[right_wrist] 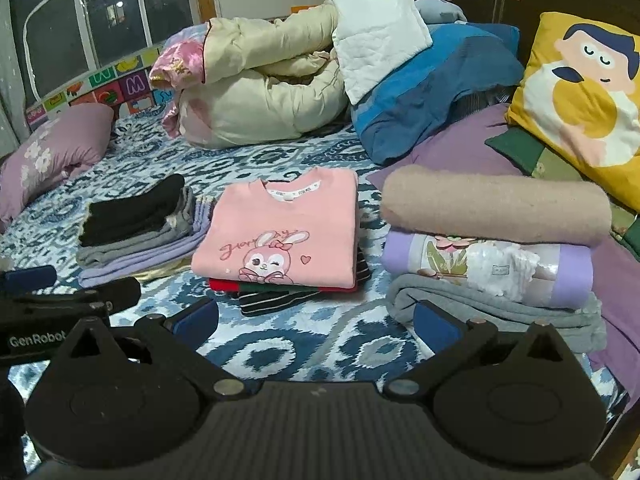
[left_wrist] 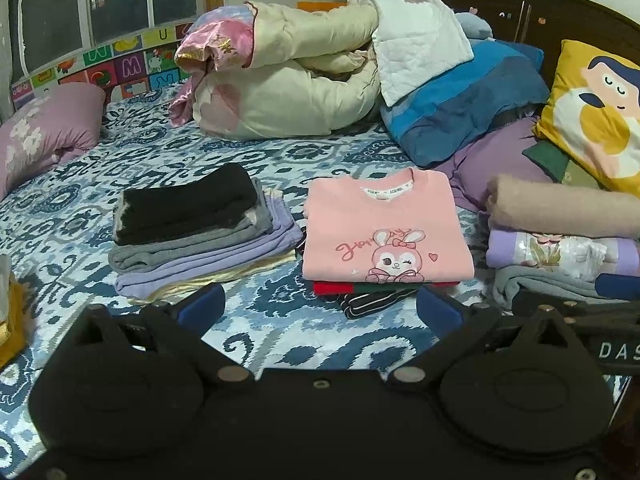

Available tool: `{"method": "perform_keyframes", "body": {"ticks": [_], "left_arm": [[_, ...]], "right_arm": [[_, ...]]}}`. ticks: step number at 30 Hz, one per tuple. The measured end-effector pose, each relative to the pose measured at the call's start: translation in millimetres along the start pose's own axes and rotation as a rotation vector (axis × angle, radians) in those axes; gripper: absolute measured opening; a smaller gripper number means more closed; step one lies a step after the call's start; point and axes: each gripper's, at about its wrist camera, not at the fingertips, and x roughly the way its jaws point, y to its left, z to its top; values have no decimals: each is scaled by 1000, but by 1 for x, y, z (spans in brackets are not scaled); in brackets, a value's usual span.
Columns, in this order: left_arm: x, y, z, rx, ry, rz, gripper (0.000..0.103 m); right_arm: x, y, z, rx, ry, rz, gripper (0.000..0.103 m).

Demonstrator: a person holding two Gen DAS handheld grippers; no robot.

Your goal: Fold clothes

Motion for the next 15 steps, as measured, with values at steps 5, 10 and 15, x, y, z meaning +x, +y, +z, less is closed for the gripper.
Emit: {"method": "perform_keyframes", "body": {"ticks": [5,10,15], "left_arm": [[4,-2,0,15,6,1,103],[7,-5,0,20,12,-8,103],[8,-6,0,13,17,-24,103]], "right_arm": [[5,-2,-2,1,8,-3,103],[7,-5,-2,4,12,-8,103],[7,-9,-1,8,9,-9,103]]}}
